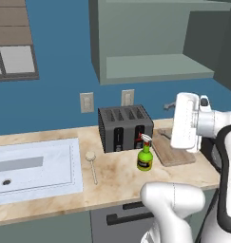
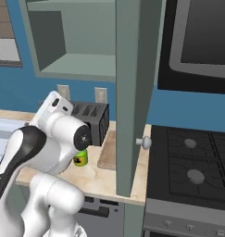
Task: Grab the spray bottle from the cabinet, then place it next to the cutting board for sanitizing. Then grab the dish brush from the countertop next to the sink and place it next to the cutting board.
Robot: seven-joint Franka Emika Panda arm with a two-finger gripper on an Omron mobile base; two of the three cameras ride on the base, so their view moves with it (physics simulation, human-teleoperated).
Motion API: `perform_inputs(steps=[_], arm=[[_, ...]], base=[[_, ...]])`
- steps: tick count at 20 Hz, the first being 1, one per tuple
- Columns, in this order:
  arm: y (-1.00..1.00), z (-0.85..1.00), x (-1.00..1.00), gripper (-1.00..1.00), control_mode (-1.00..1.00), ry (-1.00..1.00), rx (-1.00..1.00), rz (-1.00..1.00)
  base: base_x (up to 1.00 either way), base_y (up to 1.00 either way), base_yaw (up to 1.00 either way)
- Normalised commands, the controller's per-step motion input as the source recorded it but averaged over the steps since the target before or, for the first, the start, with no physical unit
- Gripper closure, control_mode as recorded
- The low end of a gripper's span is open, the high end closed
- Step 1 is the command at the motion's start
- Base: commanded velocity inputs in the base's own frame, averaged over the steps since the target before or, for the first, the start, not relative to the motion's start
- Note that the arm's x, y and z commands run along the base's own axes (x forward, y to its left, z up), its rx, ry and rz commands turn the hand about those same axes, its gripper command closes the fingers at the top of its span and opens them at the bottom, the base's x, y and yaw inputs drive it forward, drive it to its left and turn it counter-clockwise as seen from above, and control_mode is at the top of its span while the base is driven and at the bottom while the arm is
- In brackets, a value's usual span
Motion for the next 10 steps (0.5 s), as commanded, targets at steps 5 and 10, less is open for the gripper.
perform_inputs(steps=[5, 10], arm=[[0.23, 0.36, 0.00, -1.00, -1.00, 0.42, -0.12, -0.17], [0.36, 0.01, -0.16, -1.00, -1.00, 0.37, -0.16, -0.36]], base=[[0.00, 0.00, 0.00], [0.00, 0.00, 0.00]])
